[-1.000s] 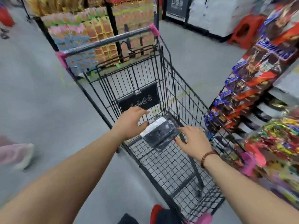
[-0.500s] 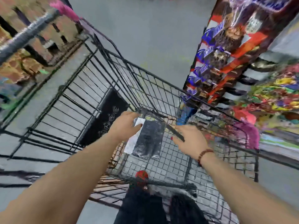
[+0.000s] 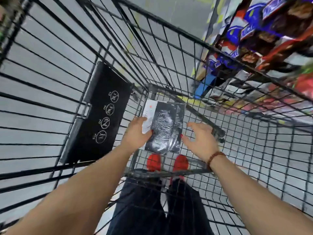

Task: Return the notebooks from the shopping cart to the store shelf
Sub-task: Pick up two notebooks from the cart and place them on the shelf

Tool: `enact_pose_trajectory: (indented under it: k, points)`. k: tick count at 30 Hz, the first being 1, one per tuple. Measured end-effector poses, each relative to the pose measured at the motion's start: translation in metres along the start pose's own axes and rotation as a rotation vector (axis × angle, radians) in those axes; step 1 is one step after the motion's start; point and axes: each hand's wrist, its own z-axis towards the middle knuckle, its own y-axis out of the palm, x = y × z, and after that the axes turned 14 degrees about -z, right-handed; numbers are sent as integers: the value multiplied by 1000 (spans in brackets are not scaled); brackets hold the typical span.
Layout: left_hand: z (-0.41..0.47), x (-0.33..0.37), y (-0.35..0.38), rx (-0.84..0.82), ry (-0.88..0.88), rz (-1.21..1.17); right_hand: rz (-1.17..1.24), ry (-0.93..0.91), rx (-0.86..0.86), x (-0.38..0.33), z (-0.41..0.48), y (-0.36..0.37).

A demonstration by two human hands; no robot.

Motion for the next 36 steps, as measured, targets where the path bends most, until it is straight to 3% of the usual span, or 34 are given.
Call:
enact_pose_trajectory:
  k: [11, 15, 21, 24, 30, 36]
  points:
    - [30, -61, 39, 80, 12, -41, 225, -14, -28, -8, 59, 73]
    - [30, -65, 51, 140, -22, 6, 523, 144, -2, -20, 74, 89]
    - [34, -62, 52, 175, 1, -18, 1153, 444, -117, -28, 82, 91]
    - [33, -54, 57, 154, 73, -58, 1121, 344, -86, -35, 79, 95]
    - [34, -45, 65, 147, 134, -102, 1113, 397, -37, -38, 81, 106]
    - [34, -56, 56, 170, 37, -125, 1183, 363, 105, -6, 71, 101]
